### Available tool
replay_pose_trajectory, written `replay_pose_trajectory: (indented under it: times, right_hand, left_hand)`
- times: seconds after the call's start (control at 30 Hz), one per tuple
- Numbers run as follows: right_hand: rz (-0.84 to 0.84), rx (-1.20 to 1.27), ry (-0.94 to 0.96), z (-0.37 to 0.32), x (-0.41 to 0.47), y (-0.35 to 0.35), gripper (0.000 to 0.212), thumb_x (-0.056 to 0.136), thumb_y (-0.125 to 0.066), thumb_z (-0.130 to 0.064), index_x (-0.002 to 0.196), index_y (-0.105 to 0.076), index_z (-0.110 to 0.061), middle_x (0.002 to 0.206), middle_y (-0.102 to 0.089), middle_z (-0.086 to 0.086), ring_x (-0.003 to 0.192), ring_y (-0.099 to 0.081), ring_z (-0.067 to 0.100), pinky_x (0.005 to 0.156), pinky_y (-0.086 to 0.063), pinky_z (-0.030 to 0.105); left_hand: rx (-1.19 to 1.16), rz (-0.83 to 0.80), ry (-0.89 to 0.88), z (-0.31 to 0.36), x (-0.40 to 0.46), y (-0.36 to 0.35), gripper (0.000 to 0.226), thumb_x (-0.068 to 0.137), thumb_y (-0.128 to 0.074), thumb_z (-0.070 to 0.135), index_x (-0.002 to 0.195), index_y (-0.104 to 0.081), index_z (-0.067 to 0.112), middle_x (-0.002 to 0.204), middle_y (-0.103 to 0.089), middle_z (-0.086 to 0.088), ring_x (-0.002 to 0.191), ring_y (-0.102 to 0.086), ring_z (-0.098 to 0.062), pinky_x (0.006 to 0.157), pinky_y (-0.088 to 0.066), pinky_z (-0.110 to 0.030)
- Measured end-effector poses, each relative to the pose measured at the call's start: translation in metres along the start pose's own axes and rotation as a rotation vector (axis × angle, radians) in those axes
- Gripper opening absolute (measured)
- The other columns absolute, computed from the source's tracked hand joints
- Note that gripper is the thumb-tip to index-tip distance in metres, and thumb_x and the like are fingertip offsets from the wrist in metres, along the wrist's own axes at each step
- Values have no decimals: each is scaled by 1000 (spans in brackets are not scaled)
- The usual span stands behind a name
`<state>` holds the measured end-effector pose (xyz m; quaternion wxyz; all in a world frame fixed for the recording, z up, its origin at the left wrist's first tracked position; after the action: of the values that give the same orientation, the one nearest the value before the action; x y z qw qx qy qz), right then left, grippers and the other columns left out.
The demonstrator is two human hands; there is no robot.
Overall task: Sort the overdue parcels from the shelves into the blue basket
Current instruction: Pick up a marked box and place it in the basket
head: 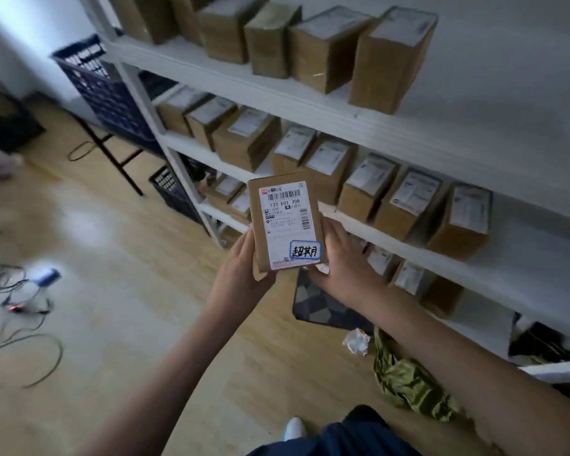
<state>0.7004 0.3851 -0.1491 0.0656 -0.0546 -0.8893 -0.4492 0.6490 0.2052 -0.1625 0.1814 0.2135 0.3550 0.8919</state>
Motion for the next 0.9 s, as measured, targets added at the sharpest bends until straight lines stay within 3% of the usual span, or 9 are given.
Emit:
replay_pose_trajectory:
  times: [0.1,0.2,0.3,0.37,0.47,0.6,0.73,0.9]
  right_hand:
    - [-69,35,100,-41,31,-38,93,86,-77,-19,160,-21,-15,162,-23,1,149,-24,13,115,-27,20]
    - [-129,61,168,-73,58,-69,92,85,-77,-14,159,-23,-12,158,-27,4,144,-28,14,110,-28,15]
    - [-187,73,215,-96,88,-98,89,84,-77,-14,157,-26,-12,152,-34,5,139,-36,16,114,-38,29]
    - [-229,84,247,-107,112,-117,90,85,-77,-15,158,-25,-13,151,-35,4,139,-38,16,115,-38,29]
    - [-276,93,281,-122,153,-142,90,86,-75,-17,159,-22,-17,152,-33,2,139,-37,14,114,-33,23]
    - [-310,104,324,-143,218,-171,91,86,-74,-20,159,-20,-18,154,-30,0,141,-37,16,115,-36,27]
    - [-341,123,350,-166,284,-200,87,83,-73,-19,157,-27,-17,150,-34,0,140,-39,15,113,-43,37]
    - [-360,100,364,-205,361,-251,86,82,-75,-17,156,-30,-16,148,-38,1,135,-42,15,110,-41,27]
  left_hand:
    - [14,56,96,-39,-15,38,82,81,-76,15,153,-38,18,144,-50,0,132,-50,-23,99,-51,-39]
    - [42,113,188,-71,-27,69,75,81,-77,10,148,-44,14,135,-53,-1,123,-55,-23,90,-40,-14]
    - [72,148,256,-105,-28,92,75,81,-78,13,148,-44,14,136,-53,0,123,-54,-19,87,-36,-5]
    - [74,171,289,-126,-23,106,75,81,-77,12,149,-43,14,136,-53,1,122,-53,-16,87,-35,-1]
    - [103,206,325,-157,-8,126,75,82,-76,15,149,-42,17,135,-53,3,119,-55,-15,87,-43,-14]
    - [140,257,370,-202,23,159,73,82,-76,17,148,-44,19,129,-53,7,113,-56,-16,87,-52,-29]
    - [137,295,407,-248,58,192,78,83,-76,17,151,-39,19,137,-50,5,120,-55,-20,95,-52,-34]
    - [126,326,462,-324,91,234,78,83,-75,16,151,-38,18,137,-50,3,122,-53,-20,97,-51,-34]
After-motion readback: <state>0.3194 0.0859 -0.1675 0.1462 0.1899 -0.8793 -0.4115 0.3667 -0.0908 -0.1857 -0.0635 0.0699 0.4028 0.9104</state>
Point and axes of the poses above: each hand's wrist, its own x-axis towards the middle knuckle, its own y-axis out of the back of the hand, z = x × y, the point moved 7 cm from there along x, towards the middle knuckle
